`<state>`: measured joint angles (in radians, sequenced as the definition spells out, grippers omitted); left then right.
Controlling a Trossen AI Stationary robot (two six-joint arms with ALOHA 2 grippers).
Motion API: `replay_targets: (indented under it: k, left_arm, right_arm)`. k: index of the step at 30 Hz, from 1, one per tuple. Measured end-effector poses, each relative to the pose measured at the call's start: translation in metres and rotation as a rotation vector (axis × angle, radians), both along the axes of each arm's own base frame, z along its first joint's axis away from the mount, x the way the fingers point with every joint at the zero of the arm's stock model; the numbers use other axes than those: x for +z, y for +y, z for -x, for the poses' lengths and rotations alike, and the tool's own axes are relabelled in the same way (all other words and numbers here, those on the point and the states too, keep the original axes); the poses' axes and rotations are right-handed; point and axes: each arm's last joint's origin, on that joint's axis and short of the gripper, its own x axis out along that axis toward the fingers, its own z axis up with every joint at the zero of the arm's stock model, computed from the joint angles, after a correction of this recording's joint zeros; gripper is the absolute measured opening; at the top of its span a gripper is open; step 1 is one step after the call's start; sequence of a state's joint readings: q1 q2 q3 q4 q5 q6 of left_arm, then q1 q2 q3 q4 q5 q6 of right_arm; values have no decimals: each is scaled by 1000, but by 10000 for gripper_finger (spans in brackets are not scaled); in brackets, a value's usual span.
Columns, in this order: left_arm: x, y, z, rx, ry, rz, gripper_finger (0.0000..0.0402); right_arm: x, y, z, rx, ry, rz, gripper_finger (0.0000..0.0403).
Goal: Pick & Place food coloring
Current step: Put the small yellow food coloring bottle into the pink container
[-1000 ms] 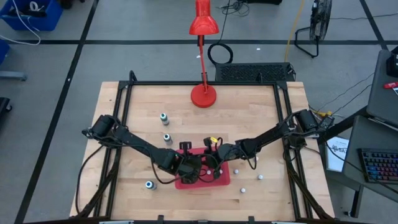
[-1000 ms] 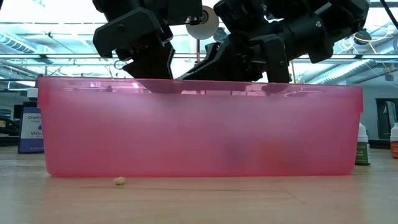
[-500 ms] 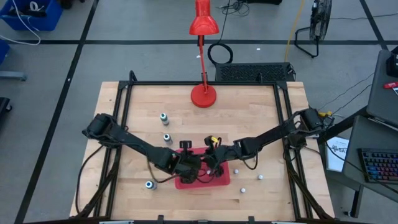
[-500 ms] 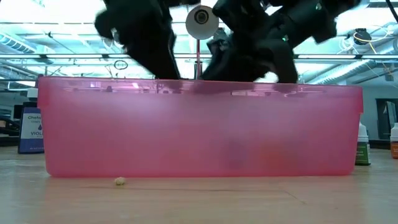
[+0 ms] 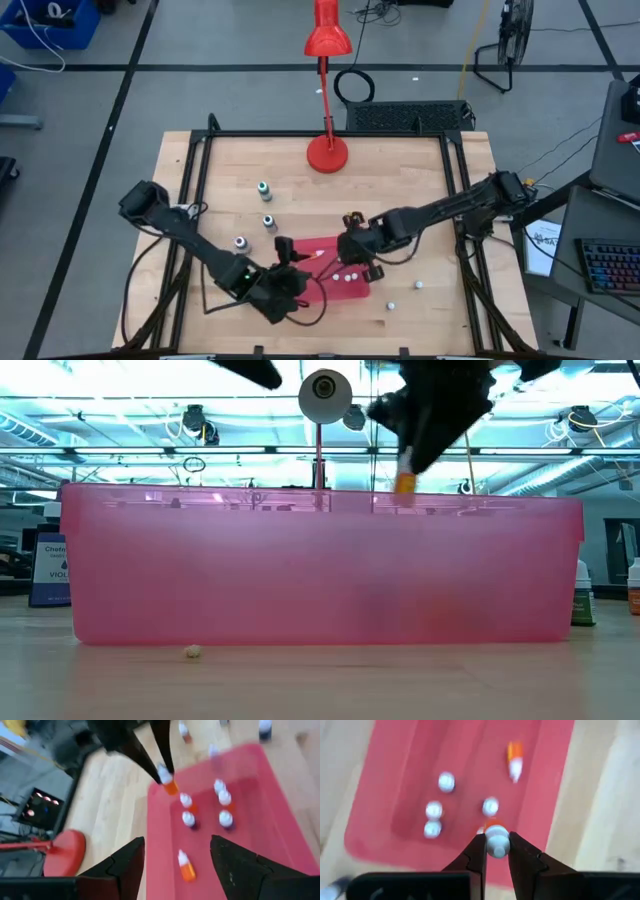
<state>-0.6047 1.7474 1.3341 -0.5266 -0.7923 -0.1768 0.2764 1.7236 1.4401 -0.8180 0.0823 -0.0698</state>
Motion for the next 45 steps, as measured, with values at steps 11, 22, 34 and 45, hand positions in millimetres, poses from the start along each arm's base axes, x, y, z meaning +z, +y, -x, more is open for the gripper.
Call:
replay_targets:
  k: [11,22,34,45]
  left_arm:
    - [-1,11,29,-12,-82,37,220]
    - [2,20,42,-29,-155,71,220]
    - [0,22,41,-25,-147,64,225]
    - [0,22,42,-26,-144,62,225]
  right_arm:
    - [-23,-30,3,-77,113,-146,43]
    - [-58,-40,7,-60,68,-168,43]
    - [-77,-41,11,-55,66,-168,43]
    - [-89,-40,6,-62,79,-168,71]
